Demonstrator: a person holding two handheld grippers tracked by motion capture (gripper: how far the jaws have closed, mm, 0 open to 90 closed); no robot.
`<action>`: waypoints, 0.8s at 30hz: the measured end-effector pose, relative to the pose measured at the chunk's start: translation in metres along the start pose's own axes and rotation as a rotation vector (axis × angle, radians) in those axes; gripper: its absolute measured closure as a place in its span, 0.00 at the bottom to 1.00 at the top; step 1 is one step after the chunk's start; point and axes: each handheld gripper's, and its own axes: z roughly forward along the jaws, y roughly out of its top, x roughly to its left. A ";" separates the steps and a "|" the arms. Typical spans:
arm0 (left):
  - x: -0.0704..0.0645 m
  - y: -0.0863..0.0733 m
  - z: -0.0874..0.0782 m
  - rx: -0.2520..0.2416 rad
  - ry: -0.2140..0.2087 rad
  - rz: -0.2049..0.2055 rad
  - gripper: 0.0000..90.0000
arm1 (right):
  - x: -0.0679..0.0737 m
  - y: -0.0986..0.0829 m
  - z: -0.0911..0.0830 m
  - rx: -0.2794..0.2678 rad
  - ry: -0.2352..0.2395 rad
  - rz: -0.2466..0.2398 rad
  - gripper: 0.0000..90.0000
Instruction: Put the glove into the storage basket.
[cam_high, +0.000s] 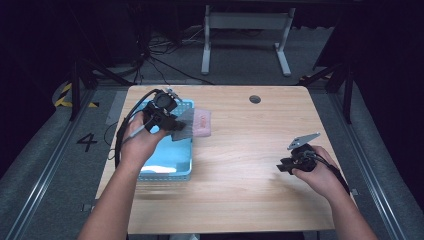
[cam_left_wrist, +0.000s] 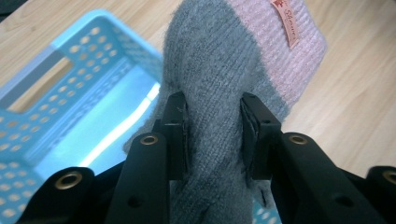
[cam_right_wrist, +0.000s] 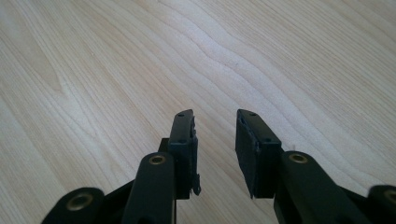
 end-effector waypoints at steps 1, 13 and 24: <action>0.010 -0.004 -0.001 0.006 0.014 -0.006 0.74 | 0.000 0.000 0.001 0.003 0.002 -0.004 0.77; 0.058 -0.026 0.012 0.036 0.021 -0.071 0.74 | 0.000 0.009 0.010 0.009 0.019 -0.015 0.76; 0.081 -0.023 0.043 0.121 0.022 -0.077 0.74 | 0.006 0.018 0.017 0.015 0.033 -0.043 0.75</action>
